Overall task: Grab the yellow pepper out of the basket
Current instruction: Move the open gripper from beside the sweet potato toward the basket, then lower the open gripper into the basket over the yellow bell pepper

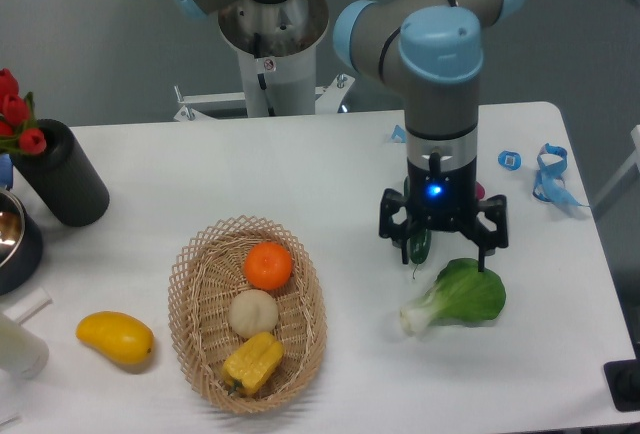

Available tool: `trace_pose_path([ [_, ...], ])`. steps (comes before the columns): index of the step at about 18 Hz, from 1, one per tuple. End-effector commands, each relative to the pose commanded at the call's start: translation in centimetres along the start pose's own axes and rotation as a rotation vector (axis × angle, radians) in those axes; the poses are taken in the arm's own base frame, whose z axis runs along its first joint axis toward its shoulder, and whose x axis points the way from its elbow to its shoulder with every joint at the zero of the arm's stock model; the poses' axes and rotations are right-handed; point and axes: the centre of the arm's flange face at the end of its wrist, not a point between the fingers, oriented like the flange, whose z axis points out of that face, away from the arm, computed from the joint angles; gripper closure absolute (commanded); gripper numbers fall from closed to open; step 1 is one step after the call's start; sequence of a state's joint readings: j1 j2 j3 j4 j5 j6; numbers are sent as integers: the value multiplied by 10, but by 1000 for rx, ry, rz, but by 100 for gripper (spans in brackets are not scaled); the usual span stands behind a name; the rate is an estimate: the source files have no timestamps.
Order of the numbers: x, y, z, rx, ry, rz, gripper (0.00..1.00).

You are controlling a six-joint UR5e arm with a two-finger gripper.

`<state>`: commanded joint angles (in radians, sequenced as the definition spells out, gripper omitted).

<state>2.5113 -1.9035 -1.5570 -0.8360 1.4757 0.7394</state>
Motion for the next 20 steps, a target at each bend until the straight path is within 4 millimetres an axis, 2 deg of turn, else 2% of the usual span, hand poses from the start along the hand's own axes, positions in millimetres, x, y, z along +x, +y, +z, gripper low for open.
trace_pose_path([
  [3,33,-18,15,-4,38,34,0],
  [6,59,-28,23,-6,63,46,0],
  [11,99,-46,52,-3,115,111,0],
  [12,106,-48,58,-5,122,120,0],
  [17,127,-55,64,42,205,154,0],
  [20,140,-53,80,23,230,166,0],
])
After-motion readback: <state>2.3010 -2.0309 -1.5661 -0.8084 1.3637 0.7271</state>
